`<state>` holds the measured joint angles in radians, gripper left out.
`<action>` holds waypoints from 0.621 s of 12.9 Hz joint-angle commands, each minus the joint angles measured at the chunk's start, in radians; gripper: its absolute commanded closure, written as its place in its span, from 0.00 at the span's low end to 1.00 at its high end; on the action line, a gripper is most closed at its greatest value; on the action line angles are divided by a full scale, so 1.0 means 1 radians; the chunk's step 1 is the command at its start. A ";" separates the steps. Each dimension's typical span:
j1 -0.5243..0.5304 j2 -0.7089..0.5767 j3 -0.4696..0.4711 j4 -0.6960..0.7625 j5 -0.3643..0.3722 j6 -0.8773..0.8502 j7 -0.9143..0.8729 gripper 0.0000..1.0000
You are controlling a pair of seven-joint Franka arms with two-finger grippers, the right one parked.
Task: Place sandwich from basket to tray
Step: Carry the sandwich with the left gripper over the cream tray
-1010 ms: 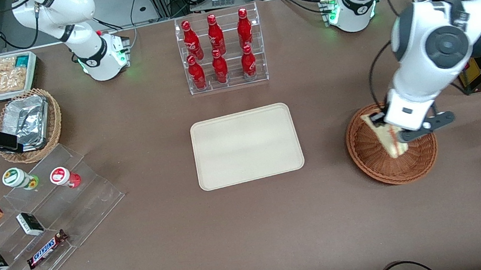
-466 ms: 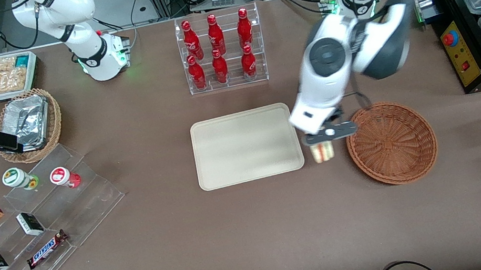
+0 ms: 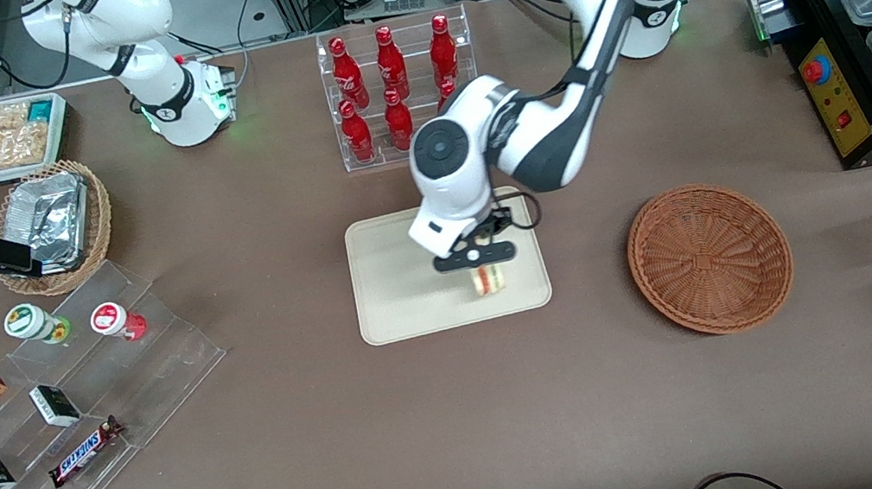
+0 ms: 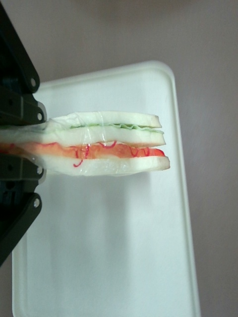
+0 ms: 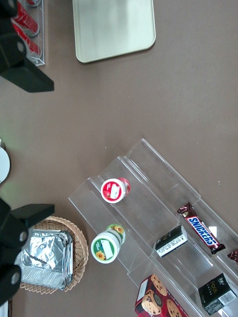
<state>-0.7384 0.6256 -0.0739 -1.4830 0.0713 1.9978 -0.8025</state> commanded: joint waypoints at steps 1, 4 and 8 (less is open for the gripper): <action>-0.053 0.078 0.016 0.058 0.015 0.045 -0.053 0.84; -0.091 0.123 0.017 0.058 0.016 0.094 -0.058 0.84; -0.118 0.160 0.017 0.053 0.018 0.116 -0.061 0.78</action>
<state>-0.8318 0.7609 -0.0722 -1.4583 0.0739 2.1140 -0.8418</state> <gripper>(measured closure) 0.806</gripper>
